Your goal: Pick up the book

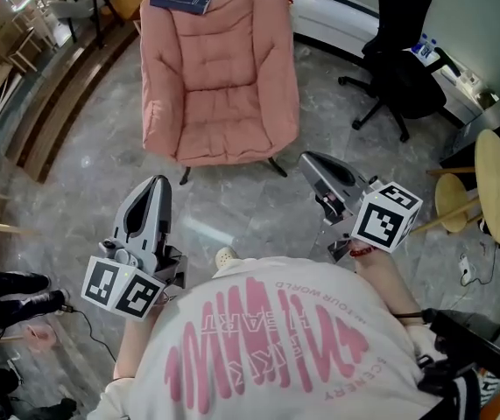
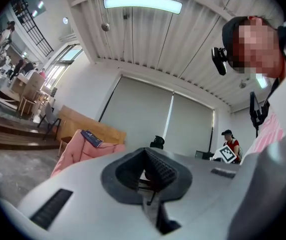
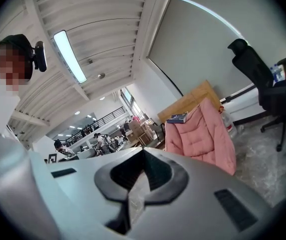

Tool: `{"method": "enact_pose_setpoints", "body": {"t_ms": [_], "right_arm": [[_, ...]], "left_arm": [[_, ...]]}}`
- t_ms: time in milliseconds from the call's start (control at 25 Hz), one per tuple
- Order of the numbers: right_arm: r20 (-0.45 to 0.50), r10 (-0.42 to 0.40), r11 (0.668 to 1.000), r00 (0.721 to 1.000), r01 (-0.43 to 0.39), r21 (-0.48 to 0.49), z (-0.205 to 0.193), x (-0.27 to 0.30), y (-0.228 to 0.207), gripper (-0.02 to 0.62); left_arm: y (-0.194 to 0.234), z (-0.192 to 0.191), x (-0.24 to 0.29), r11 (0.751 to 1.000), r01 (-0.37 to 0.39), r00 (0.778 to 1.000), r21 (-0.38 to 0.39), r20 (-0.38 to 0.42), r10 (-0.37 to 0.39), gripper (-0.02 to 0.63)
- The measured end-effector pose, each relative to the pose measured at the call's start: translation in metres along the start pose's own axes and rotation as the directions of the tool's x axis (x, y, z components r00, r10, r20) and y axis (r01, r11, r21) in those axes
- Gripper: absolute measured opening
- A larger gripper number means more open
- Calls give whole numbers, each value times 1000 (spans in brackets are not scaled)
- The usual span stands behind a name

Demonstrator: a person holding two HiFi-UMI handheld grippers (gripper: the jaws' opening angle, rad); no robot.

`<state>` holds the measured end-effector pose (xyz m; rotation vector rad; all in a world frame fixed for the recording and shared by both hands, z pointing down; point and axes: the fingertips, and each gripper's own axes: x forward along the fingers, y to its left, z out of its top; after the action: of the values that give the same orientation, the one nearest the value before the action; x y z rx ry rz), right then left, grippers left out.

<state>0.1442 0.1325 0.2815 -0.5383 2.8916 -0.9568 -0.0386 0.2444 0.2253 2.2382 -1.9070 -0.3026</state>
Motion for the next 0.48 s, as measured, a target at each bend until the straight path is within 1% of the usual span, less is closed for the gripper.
{"method": "enact_pose_setpoints", "body": {"t_ms": [240,480], "right_arm": [[9,-28,1000,1000,28,0,2,35,6,11],[13,-43,999,999,44,-7,-1,68,16,9]], "left_arm": [[36,14,12,999,39,999,-12,3,-38,8],[71,18,10,998,52,999,-23,-3,-53,8]]}}
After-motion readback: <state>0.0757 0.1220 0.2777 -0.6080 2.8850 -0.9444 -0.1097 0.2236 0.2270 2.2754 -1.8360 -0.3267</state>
